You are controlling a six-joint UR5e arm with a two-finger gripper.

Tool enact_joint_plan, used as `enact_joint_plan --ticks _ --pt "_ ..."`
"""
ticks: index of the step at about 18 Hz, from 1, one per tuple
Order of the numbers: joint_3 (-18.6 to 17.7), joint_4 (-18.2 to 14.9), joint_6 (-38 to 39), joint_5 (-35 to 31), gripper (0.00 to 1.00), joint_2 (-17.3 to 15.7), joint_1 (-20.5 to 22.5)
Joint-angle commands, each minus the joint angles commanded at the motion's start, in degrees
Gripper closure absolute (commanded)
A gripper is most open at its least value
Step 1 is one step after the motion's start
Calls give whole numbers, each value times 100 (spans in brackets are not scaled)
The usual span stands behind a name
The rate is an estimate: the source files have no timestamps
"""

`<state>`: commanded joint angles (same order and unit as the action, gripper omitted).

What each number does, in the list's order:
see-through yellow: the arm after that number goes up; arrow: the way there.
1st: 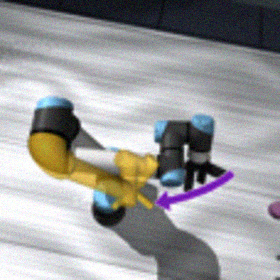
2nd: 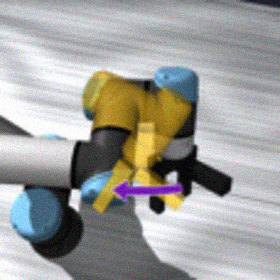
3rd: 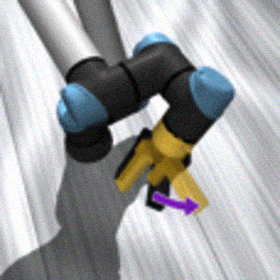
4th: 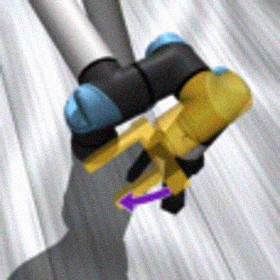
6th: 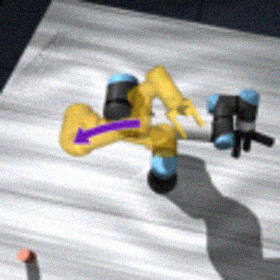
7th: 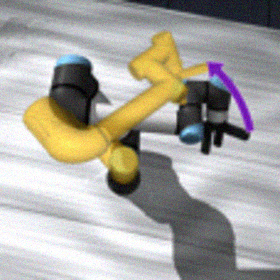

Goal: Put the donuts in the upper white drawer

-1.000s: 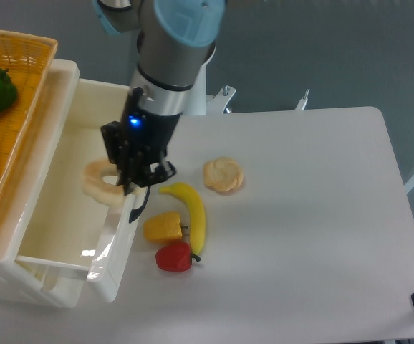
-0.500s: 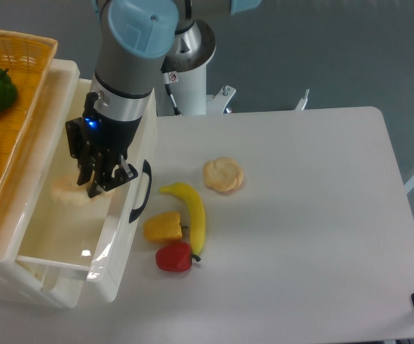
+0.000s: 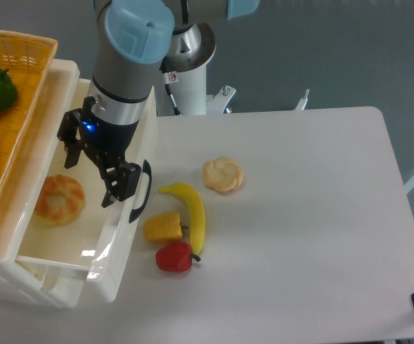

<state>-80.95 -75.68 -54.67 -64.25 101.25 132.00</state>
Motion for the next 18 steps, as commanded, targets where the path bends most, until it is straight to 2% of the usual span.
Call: enact_joint_plan --ticks 4,8,11,15,18 --pt "9 343 0 9 0 26 440" --pt "-26 484 0 9 0 131 897" --pt "-35 659 -70 9 0 386 1301" --pt "-35 932 -176 -70 0 825 1425" --pt "-26 950 -176 -219 0 1098 1451"
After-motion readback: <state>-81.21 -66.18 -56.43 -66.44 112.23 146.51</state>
